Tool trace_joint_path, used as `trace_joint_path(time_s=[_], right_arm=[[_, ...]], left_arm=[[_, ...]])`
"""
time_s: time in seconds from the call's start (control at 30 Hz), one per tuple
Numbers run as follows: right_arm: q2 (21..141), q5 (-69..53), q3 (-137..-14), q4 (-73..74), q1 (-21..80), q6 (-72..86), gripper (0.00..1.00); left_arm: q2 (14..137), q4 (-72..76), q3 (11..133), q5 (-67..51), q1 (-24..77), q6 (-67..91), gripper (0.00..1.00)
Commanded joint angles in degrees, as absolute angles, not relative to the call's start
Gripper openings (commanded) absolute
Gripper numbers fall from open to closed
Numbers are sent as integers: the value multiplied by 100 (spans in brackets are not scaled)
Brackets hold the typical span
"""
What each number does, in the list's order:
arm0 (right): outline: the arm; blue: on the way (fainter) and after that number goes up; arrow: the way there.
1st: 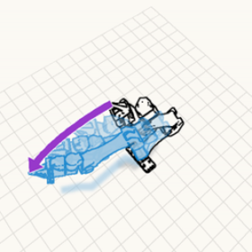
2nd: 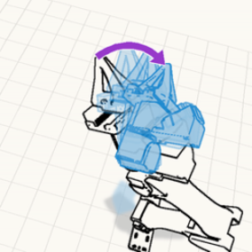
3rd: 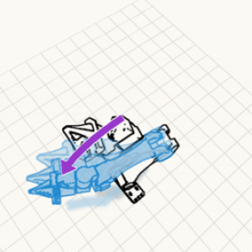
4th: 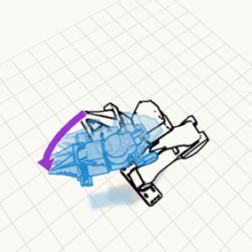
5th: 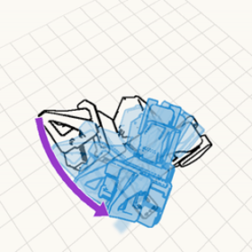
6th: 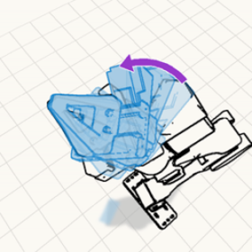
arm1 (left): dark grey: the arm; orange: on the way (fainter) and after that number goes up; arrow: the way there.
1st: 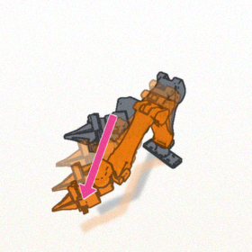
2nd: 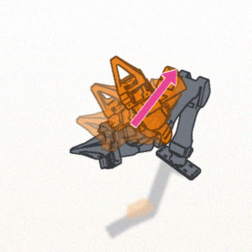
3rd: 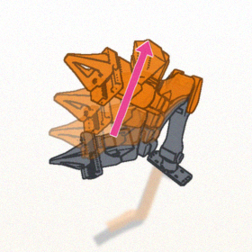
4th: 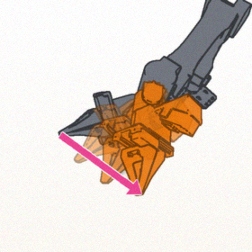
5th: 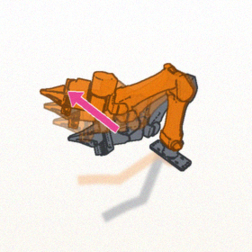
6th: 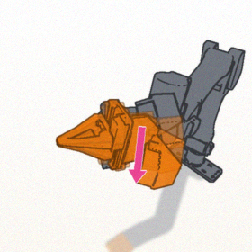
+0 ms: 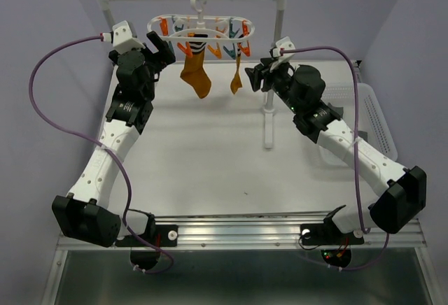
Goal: Clip the socks to the hanger
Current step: Rotate the hanger at the clothesline.
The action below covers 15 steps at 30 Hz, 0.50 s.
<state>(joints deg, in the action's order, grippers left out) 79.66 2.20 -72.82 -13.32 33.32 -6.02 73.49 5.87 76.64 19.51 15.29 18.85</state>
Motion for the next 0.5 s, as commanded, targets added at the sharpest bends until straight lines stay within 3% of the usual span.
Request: trace_joint_path(time_s=[0.0, 0.13, 0.27, 0.3, 0.47], right_arm=[[7595, 343, -7120, -1538, 3243, -492, 63], [7427, 176, -6891, -1538, 3190, -571, 63], [7260, -176, -6724, -1529, 3190, -808, 79], [7216, -184, -6680, -1529, 3190, -870, 89], [7181, -97, -6644, -1486, 3190, -976, 100]], left_arm=[[7199, 686, 7972, 1908, 1512, 1810, 99], [6970, 615, 7726, 1828, 1512, 1802, 99], [6549, 510, 7384, 1863, 1512, 1828, 99], [6409, 484, 7322, 1837, 1512, 1872, 99], [6091, 501, 6909, 1653, 1512, 1942, 99]])
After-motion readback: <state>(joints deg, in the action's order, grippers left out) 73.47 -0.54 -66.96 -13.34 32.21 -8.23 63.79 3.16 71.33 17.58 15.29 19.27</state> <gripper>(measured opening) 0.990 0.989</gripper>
